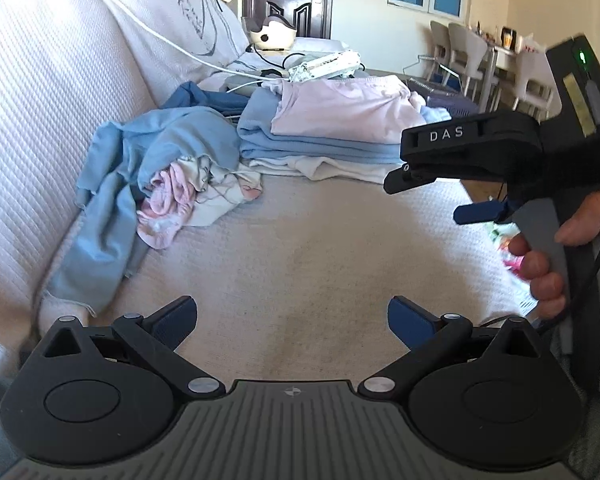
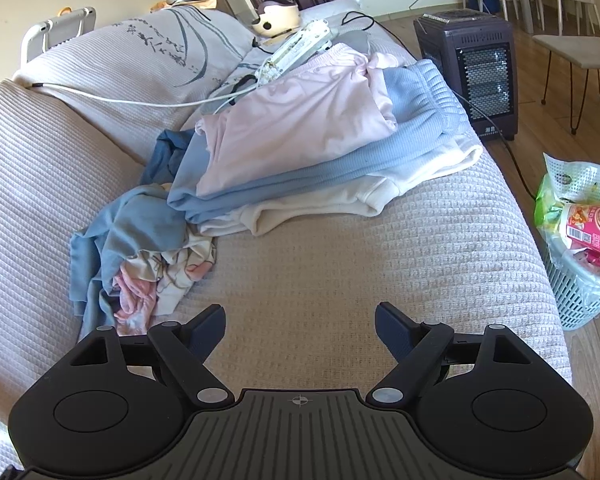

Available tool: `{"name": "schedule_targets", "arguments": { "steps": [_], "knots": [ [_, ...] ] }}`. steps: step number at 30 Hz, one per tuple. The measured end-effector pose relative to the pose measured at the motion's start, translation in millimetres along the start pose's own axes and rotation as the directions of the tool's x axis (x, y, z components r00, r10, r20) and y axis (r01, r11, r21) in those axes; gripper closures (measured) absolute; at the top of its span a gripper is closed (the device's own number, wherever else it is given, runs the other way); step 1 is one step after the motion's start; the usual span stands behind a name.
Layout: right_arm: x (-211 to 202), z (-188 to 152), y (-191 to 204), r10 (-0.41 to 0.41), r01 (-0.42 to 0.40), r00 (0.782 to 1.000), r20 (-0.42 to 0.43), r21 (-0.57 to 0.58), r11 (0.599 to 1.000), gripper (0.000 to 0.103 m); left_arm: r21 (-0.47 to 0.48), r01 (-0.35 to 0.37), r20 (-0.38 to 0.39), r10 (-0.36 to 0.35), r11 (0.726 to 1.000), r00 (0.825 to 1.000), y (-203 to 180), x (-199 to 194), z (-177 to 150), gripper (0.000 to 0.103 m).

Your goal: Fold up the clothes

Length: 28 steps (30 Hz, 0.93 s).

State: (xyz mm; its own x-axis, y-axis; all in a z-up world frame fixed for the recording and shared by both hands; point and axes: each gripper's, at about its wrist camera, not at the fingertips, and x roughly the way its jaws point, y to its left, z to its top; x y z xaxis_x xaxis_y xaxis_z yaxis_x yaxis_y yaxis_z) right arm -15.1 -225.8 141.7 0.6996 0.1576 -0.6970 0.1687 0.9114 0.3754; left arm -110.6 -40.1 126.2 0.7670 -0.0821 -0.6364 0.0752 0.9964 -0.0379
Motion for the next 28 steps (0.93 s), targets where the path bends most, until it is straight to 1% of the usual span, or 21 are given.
{"name": "schedule_targets", "arguments": {
  "steps": [4,6,9,10,13,19,25,28],
  "knots": [
    [-1.3,0.0,-0.4,0.007,-0.007,1.0,0.005,-0.001,1.0,0.018,0.008,-0.003,0.012,0.003,1.0,1.0,-2.4,-1.0,-0.2,0.001],
    [-1.1,0.0,-0.4,0.006,-0.006,1.0,0.004,0.0,1.0,0.018,-0.02,0.015,0.018,-0.015,1.0,1.0,0.3,-1.5,-1.3,0.001],
    [-1.2,-0.1,-0.6,0.005,-0.005,1.0,0.003,0.001,1.0,0.018,-0.054,0.021,-0.005,-0.021,0.998,1.0,4.3,2.0,-1.9,0.001],
    [-1.4,-0.2,-0.7,0.005,-0.005,1.0,0.003,0.001,1.0,0.018,-0.055,0.006,-0.017,-0.007,0.998,1.0,4.3,3.5,-2.1,0.001],
    [-1.8,-0.4,-0.9,0.006,-0.006,1.0,0.004,0.002,1.0,0.018,-0.04,-0.066,-0.032,0.065,0.997,0.997,1.9,6.3,-1.9,0.001],
    [-1.0,-0.5,-0.5,0.001,-0.001,1.0,0.001,0.004,1.0,0.018,0.013,-0.096,-0.004,0.096,0.995,0.995,-4.6,3.6,-2.3,0.001],
    [0.1,-0.2,0.1,0.0,0.0,1.0,0.0,0.006,1.0,0.018,0.0,-0.082,-0.017,0.082,0.997,0.997,-7.0,4.1,-4.2,0.001],
    [0.3,-0.1,0.2,0.0,0.0,1.0,-0.001,0.008,1.0,0.018,-0.012,-0.071,-0.039,0.071,0.997,0.997,-6.0,5.4,-3.7,0.001]
  ]
}}
